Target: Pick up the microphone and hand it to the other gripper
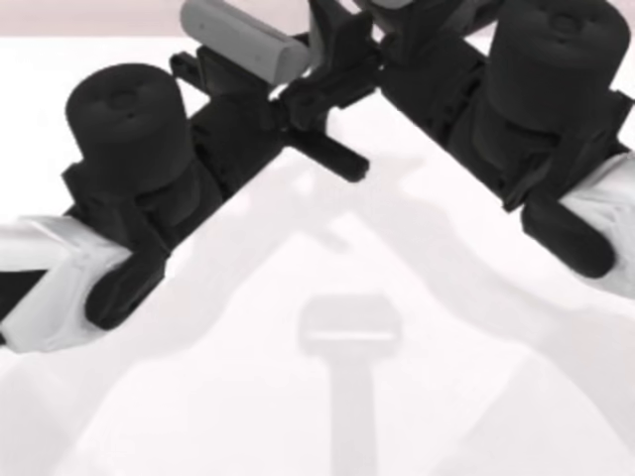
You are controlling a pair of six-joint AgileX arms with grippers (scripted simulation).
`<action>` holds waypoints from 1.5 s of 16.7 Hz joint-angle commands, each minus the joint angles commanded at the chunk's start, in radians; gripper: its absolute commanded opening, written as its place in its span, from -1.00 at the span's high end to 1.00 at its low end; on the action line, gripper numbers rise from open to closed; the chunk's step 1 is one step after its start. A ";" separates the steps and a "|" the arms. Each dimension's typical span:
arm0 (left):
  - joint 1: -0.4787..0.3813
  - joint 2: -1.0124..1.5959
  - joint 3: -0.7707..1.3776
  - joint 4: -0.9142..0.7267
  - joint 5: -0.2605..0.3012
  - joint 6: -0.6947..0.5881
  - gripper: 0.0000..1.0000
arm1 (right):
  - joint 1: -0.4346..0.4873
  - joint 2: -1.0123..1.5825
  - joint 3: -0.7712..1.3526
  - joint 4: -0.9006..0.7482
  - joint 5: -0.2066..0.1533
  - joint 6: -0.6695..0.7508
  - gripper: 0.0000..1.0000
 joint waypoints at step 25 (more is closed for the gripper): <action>0.000 0.000 0.000 0.000 0.000 0.000 -1.00 | 0.000 0.000 0.000 0.000 0.000 0.000 1.00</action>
